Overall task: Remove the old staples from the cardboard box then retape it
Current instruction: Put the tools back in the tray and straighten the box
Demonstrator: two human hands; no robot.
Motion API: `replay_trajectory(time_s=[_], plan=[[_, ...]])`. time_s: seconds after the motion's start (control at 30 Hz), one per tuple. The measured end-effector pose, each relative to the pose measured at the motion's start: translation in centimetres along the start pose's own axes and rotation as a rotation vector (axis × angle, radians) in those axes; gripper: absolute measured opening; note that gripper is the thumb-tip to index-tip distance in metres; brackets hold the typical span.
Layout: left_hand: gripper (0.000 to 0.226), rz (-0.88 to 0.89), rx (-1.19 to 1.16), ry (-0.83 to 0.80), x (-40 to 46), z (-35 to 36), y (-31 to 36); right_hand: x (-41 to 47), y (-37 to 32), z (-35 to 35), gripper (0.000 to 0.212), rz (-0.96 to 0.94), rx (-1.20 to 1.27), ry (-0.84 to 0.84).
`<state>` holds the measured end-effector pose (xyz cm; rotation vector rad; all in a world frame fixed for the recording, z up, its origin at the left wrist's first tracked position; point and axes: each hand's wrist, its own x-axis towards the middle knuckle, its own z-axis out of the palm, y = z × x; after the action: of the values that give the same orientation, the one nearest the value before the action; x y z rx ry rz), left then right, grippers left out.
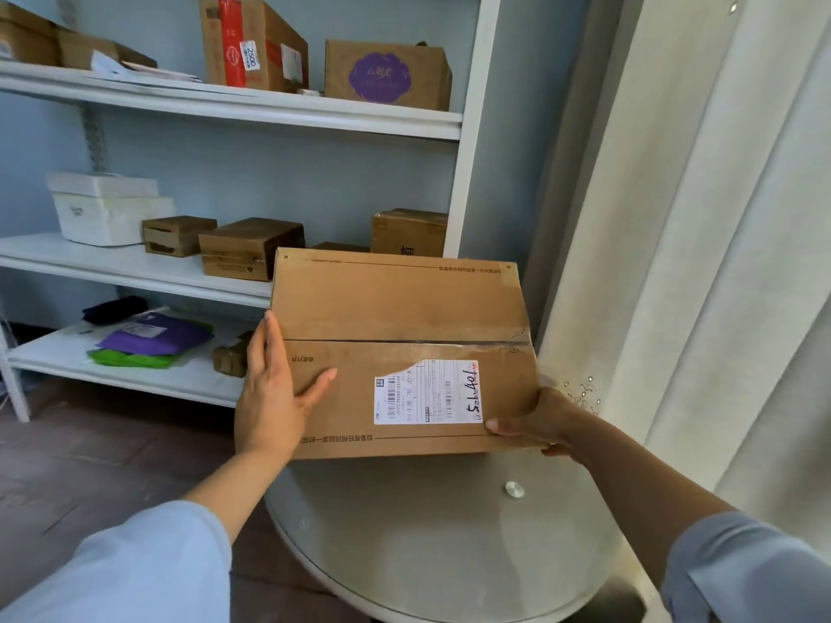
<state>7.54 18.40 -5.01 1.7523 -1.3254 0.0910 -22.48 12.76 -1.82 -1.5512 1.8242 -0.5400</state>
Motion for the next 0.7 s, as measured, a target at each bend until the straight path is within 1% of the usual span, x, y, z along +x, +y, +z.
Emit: replay_trajectory(time_s=[0.17, 0.27, 0.37, 0.43, 0.47, 0.57, 0.7], plan=[[0.099, -0.06, -0.02, -0.024, 0.2, 0.6, -0.4, 0.2, -0.1, 0.8, 0.094, 0.002, 0.004, -0.006], [0.097, -0.126, -0.014, 0.009, 0.2, 0.9, -0.4, 0.5, -0.2, 1.3, 0.093, -0.007, 0.012, -0.008], [0.096, -0.287, 0.011, 0.088, -0.3, 1.9, -0.3, 1.0, -0.2, 1.9, 0.087, 0.004, 0.078, -0.018], [0.094, -0.404, -0.035, 0.11, -0.5, 2.9, -0.1, 1.3, -0.5, 2.4, 0.08, 0.007, 0.115, -0.012], [0.093, -0.428, -0.065, 0.11, -0.4, 3.3, 0.1, 1.5, -0.7, 2.5, 0.076, 0.001, 0.114, 0.0], [0.087, -0.405, -0.103, 0.073, 1.7, 3.9, 0.5, 2.8, -1.3, 2.1, 0.066, -0.022, 0.083, 0.067], [0.067, -0.339, -0.005, -0.043, 5.6, 4.8, 0.7, 5.0, -2.9, 1.2, 0.049, -0.047, 0.075, 0.141]])
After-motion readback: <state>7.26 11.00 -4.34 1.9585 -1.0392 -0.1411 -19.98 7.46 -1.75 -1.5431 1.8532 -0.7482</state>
